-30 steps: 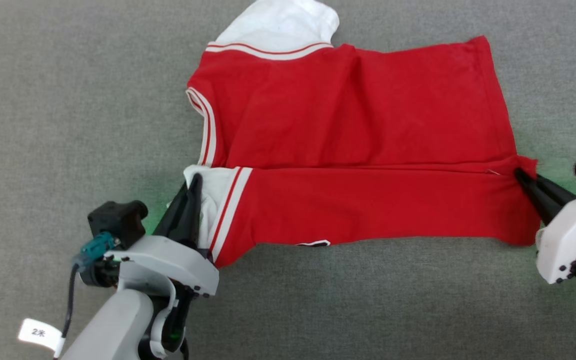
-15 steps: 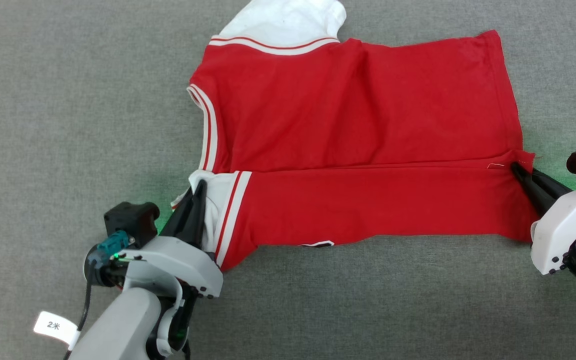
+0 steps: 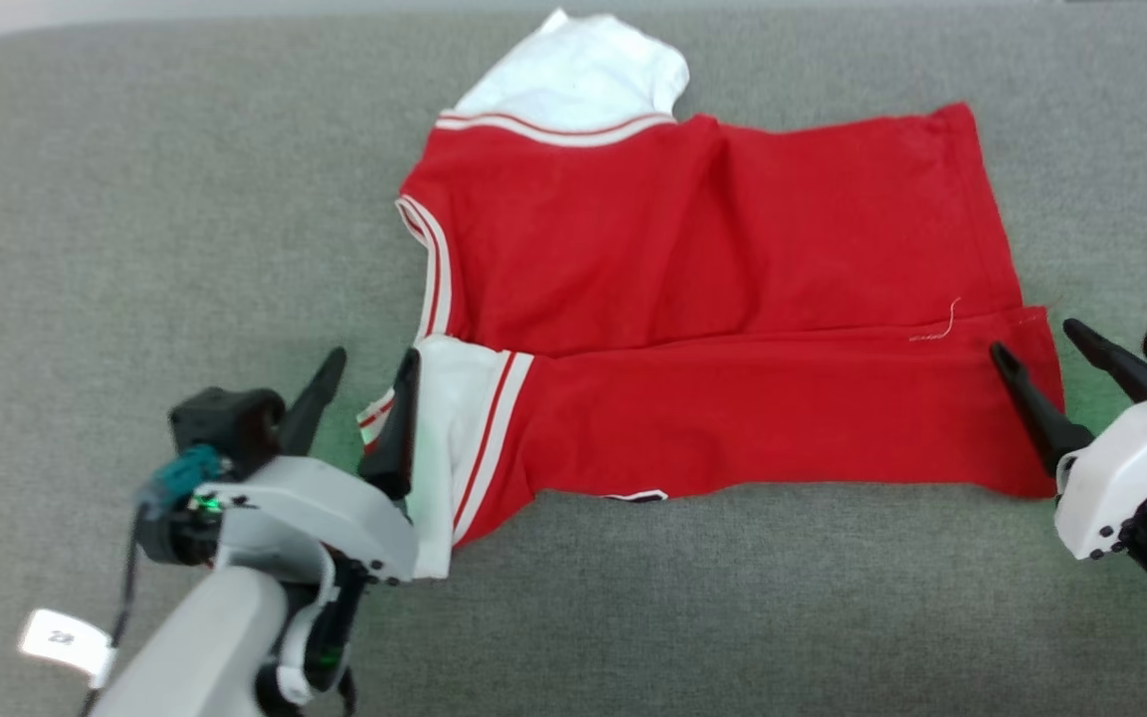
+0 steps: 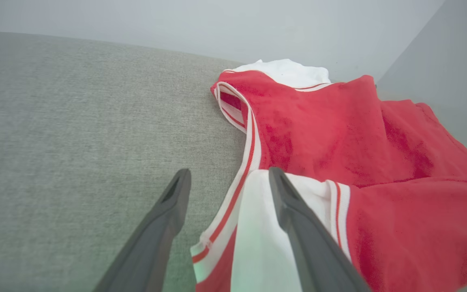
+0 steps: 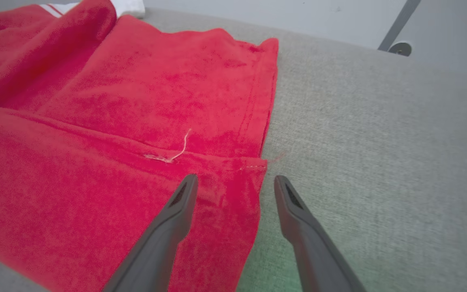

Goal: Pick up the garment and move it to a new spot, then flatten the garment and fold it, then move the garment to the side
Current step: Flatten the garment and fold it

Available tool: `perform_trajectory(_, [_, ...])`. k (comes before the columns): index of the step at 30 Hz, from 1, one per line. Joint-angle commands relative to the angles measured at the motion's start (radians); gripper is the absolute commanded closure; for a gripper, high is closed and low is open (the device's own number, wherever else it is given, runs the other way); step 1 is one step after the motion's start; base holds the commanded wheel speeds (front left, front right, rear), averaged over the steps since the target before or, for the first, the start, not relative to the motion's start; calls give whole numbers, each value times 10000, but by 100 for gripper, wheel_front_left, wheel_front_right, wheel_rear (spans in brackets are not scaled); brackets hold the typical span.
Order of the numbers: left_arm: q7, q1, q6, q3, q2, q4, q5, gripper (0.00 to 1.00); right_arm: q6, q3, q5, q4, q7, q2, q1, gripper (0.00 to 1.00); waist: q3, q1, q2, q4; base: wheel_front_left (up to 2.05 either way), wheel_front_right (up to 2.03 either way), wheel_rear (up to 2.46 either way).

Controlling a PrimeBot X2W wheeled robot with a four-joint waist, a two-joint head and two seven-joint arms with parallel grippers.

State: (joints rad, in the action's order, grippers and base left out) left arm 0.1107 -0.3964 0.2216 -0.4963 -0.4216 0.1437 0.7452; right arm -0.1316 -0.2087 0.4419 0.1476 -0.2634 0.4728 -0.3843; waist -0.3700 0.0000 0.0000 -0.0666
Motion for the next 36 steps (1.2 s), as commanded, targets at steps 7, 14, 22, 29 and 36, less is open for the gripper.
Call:
perform_trajectory(7, [-1473,901,939,366,-1116,-2600,349,0,18,838,-67,-981,-32,-291,666,0,424,0,0,-67,0,0,0])
perform_trajectory(14, [-4504,1434,2109,25,-2515,-4832,611,0,18,1355,-337,-1936,-339,-516,867,0,29,0,0,-14,0,0,0])
perform_trajectory(22, [-6005,1185,2116,-84,-2612,-4618,1552,0,18,1375,-486,-2375,-514,-709,612,0,-439,0,0,274,0,0,0])
perform_trajectory(29, [-6214,922,1485,-209,-2300,-3510,2069,0,18,1536,-503,-2473,-548,-723,457,0,-790,0,0,531,0,0,0])
perform_trajectory(36, [-6262,859,1159,-406,-2070,-2858,2263,0,18,1619,-535,-2616,-593,-744,540,0,-860,0,0,686,0,0,0])
